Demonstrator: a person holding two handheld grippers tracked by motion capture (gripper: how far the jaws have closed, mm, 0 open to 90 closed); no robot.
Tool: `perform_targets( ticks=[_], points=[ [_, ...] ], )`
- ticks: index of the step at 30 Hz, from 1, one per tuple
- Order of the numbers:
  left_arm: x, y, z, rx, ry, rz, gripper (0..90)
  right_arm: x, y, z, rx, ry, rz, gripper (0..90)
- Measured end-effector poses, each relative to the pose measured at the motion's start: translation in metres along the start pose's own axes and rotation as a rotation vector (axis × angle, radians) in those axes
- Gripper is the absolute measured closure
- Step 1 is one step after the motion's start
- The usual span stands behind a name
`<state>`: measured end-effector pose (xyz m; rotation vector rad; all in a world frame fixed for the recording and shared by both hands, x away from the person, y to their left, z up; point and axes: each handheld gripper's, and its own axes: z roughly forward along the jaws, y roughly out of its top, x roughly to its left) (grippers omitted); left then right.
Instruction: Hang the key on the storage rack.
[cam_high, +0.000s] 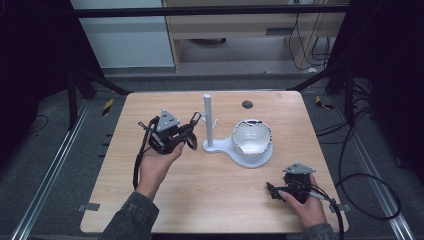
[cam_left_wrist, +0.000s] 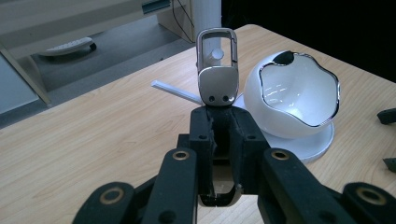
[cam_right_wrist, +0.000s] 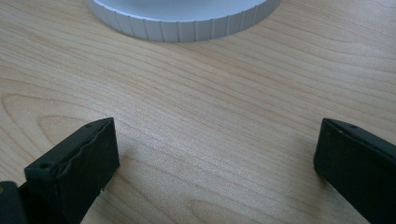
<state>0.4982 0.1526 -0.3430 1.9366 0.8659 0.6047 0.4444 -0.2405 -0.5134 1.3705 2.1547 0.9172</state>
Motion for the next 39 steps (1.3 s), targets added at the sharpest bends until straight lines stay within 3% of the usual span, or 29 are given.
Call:
perform_targets(
  ticks=[10,13,18,39],
  points=[
    [0.0,-0.001,0.011,0.015,0.0,0.0,79.9,0.0,0.0,0.0,0.0,0.001,0.002,0.4],
    [0.0,-0.002,0.015,0.023,0.017,0.018,79.9,0.0,0.0,0.0,0.0,0.001,0.002,0.4],
    [0.0,-0.002,0.022,0.019,0.013,0.001,79.9,0.0,0.0,0.0,0.0,0.002,0.002,0.4],
    [-0.003,-0.005,0.039,0.022,0.001,-0.001,79.9,0.0,0.0,0.0,0.0,0.002,0.002,0.4]
  ],
)
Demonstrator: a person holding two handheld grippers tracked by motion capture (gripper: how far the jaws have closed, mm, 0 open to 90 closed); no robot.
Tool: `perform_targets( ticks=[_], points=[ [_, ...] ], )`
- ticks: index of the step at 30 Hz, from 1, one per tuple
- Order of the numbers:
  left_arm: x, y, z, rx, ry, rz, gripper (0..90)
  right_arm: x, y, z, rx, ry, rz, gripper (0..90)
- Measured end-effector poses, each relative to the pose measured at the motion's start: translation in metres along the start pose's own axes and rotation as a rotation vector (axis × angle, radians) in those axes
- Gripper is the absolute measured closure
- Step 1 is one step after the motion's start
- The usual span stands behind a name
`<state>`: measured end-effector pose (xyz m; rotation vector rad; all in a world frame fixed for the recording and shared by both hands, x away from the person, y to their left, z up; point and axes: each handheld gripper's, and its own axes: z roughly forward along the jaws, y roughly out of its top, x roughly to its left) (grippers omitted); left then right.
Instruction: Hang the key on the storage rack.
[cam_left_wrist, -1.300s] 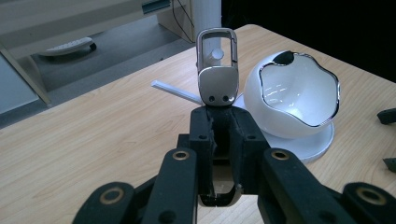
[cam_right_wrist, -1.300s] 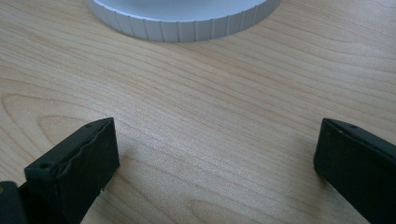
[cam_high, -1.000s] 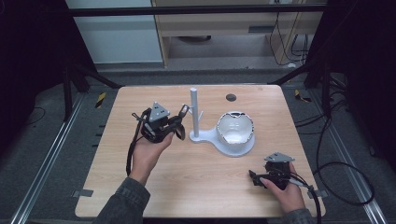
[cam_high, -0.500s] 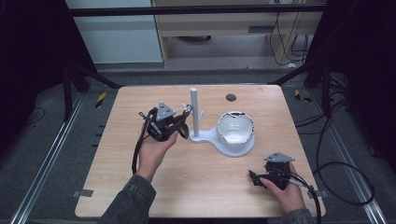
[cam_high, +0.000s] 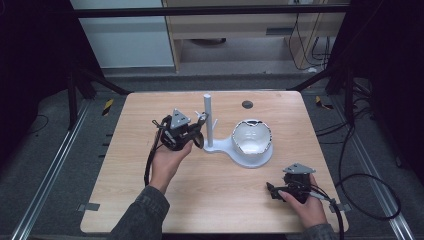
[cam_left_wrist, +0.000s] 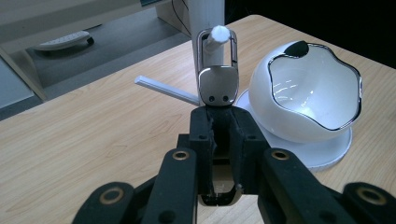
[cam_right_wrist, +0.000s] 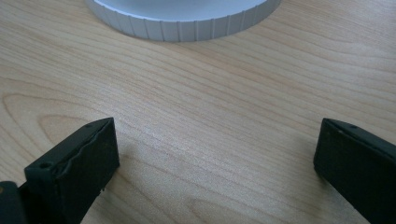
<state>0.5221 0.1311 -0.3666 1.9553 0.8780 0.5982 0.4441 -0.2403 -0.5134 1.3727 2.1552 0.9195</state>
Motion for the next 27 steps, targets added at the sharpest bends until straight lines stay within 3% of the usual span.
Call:
perform_targets(
  ticks=[27],
  points=[
    [-0.003,-0.009,0.013,-0.026,0.001,-0.012,80.0,0.0,0.0,0.0,0.0,0.0,-0.003,0.5]
  ],
)
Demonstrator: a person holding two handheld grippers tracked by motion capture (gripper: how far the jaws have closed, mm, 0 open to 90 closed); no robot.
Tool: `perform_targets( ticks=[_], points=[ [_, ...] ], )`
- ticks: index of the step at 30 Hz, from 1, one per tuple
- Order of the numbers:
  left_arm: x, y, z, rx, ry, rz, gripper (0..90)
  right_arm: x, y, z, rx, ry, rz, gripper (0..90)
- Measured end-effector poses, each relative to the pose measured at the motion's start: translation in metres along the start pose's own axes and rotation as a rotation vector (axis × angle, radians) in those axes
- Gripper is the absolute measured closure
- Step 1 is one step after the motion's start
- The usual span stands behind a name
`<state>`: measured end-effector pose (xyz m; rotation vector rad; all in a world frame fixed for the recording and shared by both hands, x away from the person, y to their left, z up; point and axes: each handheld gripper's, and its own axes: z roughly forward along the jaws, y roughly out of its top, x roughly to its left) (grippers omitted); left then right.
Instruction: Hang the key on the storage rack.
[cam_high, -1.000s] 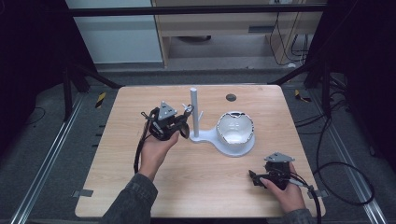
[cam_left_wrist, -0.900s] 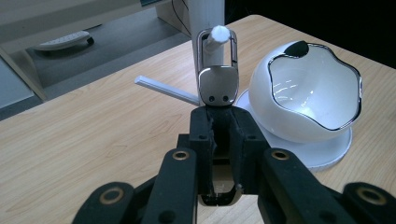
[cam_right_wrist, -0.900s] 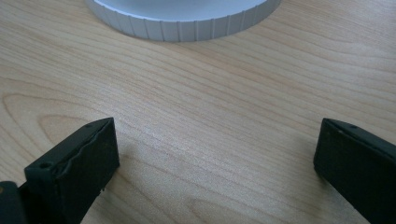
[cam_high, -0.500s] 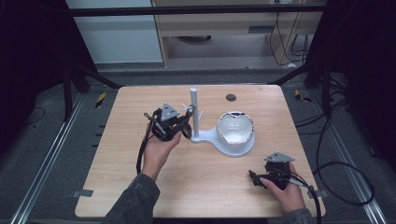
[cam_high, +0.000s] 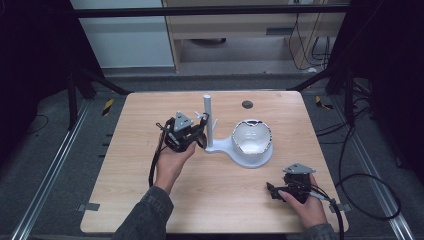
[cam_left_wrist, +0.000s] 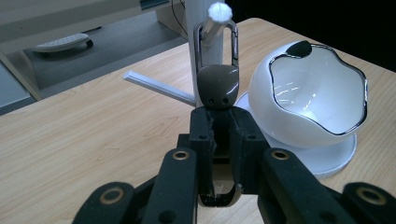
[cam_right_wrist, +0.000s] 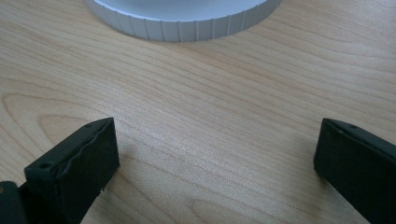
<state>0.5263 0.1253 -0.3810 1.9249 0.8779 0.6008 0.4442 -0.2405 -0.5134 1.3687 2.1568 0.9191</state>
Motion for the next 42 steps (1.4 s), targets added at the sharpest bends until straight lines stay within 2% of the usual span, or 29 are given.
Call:
perform_targets(
  ticks=[3,6,23,25,27,30,35,42],
  points=[
    [0.0,0.0,0.0,-0.001,0.001,0.01,80.0,0.0,0.0,0.0,0.001,0.0,0.003,0.5],
    [0.001,-0.001,-0.002,-0.011,-0.002,-0.002,80.0,0.0,0.0,0.0,0.0,0.0,0.002,0.5],
    [0.003,-0.002,-0.002,-0.012,-0.017,-0.009,79.6,0.0,0.0,0.0,0.0,0.0,0.001,0.5],
    [0.003,-0.001,-0.003,-0.018,-0.024,-0.009,78.3,0.0,0.0,0.0,0.0,-0.001,0.001,0.4],
    [0.003,-0.001,-0.005,-0.031,-0.043,-0.035,75.5,0.0,0.0,0.0,-0.001,-0.002,-0.002,0.5],
    [0.002,0.0,-0.008,-0.045,-0.044,-0.047,74.6,0.0,0.0,0.0,-0.001,-0.002,-0.002,0.5],
    [0.003,-0.001,-0.01,-0.04,-0.036,-0.032,71.7,0.0,0.0,0.0,0.0,-0.002,-0.001,0.5],
    [0.006,-0.005,-0.013,-0.051,-0.025,-0.035,67.5,0.0,0.0,0.0,0.0,-0.002,-0.001,0.4]
  ],
)
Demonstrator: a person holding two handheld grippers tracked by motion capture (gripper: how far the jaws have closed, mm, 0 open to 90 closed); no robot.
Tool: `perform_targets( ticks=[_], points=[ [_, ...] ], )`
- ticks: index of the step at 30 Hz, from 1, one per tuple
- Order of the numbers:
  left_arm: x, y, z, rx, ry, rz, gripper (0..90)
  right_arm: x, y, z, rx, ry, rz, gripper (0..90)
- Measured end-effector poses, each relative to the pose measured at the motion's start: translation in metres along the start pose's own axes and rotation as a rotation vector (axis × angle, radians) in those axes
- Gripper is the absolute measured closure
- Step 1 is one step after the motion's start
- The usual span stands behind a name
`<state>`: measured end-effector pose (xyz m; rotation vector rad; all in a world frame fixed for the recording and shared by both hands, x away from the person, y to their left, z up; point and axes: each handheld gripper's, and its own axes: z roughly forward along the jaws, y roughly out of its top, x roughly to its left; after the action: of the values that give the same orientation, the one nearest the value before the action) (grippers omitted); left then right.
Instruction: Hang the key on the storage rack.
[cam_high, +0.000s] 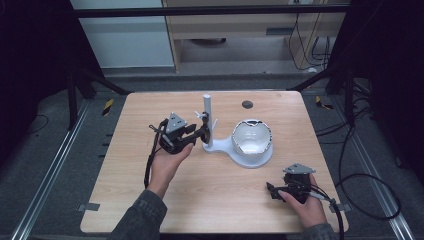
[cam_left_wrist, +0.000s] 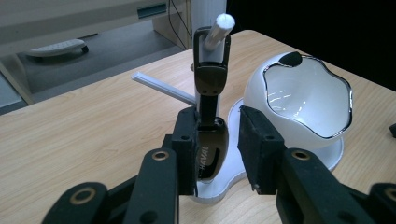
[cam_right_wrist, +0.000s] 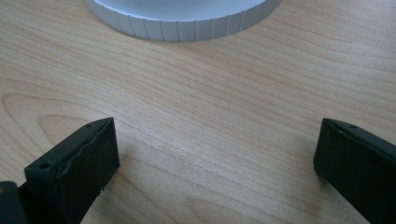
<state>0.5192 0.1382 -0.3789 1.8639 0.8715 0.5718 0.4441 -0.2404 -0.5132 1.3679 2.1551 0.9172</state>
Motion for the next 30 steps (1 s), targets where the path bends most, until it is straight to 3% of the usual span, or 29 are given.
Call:
perform_targets(
  ticks=[4,8,12,17,22,30],
  points=[
    [0.001,0.0,-0.001,-0.006,0.005,-0.001,61.0,0.0,0.0,0.0,0.0,0.0,0.0,0.4],
    [0.0,-0.001,-0.003,-0.013,-0.005,0.019,46.5,0.0,0.0,0.0,0.0,-0.001,0.003,0.5],
    [0.001,0.0,-0.004,-0.027,-0.018,0.001,29.2,0.0,0.0,0.0,0.001,0.0,0.003,0.5],
    [-0.001,-0.001,-0.005,-0.013,-0.028,0.001,15.6,0.0,0.0,0.0,0.0,-0.001,0.001,0.5],
    [-0.001,-0.002,-0.009,-0.01,-0.043,-0.013,11.2,0.0,0.0,0.0,0.0,-0.001,0.001,0.5],
    [-0.006,-0.007,-0.018,-0.003,-0.092,0.02,6.2,0.0,0.0,0.0,0.001,-0.001,0.004,0.5]
  ],
)
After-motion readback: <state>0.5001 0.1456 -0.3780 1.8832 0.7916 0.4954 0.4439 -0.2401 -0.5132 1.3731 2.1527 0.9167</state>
